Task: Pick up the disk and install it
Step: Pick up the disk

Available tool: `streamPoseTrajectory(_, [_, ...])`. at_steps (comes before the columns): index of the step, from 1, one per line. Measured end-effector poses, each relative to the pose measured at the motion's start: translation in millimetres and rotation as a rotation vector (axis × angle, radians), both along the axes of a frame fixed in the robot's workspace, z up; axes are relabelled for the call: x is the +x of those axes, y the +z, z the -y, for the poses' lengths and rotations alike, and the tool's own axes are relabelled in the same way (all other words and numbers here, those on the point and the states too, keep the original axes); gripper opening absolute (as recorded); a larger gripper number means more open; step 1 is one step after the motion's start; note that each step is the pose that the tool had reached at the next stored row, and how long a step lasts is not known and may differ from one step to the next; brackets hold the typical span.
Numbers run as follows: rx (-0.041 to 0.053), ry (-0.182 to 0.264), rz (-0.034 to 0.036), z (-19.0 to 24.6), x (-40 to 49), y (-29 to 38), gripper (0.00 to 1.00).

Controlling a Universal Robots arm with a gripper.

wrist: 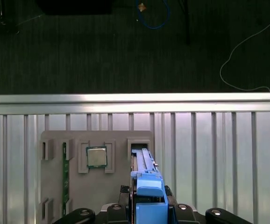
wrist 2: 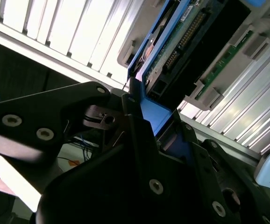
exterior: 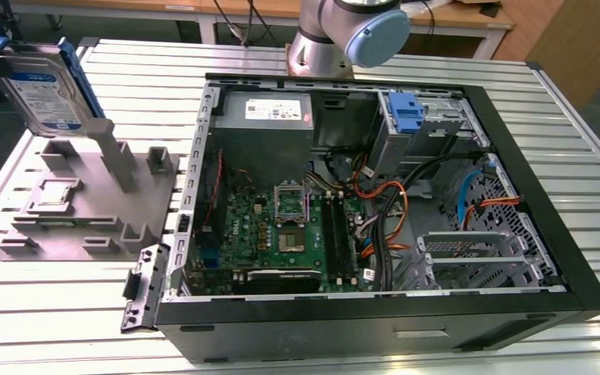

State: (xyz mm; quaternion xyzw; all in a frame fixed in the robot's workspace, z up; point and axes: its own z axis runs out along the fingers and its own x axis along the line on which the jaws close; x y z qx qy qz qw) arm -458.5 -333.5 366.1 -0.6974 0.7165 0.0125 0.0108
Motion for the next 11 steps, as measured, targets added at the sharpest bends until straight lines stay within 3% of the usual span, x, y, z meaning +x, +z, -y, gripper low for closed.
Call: streamPoseTrajectory(11, [0.0002, 0.0, 0.0001, 0.0, 0.0, 7.2, 0.36])
